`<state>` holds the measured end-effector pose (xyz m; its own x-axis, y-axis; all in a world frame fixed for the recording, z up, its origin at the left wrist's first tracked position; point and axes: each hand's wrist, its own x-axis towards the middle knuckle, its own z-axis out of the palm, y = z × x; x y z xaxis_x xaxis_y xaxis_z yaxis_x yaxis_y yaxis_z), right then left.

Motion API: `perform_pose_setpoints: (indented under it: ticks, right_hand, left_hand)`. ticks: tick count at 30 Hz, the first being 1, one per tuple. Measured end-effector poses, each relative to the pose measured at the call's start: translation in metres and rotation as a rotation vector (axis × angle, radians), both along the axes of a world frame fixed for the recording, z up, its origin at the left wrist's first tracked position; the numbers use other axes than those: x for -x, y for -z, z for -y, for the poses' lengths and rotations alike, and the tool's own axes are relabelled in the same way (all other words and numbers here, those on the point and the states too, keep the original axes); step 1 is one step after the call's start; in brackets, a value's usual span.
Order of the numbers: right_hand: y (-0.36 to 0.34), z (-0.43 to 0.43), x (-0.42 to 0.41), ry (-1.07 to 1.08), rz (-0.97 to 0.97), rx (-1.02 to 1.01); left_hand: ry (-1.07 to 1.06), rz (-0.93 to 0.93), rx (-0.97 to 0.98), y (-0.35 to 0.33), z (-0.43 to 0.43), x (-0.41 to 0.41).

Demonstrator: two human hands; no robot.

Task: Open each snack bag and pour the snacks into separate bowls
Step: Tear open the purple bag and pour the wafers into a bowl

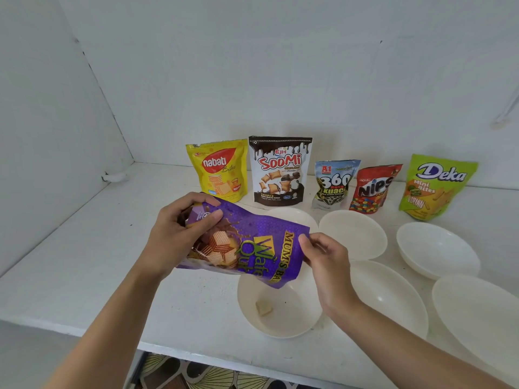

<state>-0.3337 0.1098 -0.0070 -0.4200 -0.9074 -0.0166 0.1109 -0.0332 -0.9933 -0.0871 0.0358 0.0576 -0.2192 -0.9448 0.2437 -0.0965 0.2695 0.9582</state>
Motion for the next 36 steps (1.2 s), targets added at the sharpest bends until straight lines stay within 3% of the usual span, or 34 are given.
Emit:
perform_pose_setpoints:
  ticks: [10, 17, 22, 28, 36]
  right_hand:
    - [0.012, -0.01, 0.0, -0.106, 0.163, -0.096]
    - [0.003, -0.009, 0.006, -0.059, 0.218, -0.029]
    - [0.01, -0.016, 0.006, -0.108, 0.209, -0.12]
    - [0.0, -0.013, 0.014, -0.076, 0.132, -0.042]
    - [0.009, -0.013, 0.015, -0.09, 0.099, -0.077]
  left_hand:
    - [0.13, 0.168, 0.026, -0.012, 0.0, -0.001]
    - [0.096, 0.149, 0.091, -0.018, 0.001, 0.006]
    - [0.124, 0.289, 0.131, -0.022, 0.002, 0.005]
    - [0.108, 0.173, 0.077, -0.026, 0.003, 0.006]
    - [0.137, 0.215, 0.113, -0.026, 0.002, 0.011]
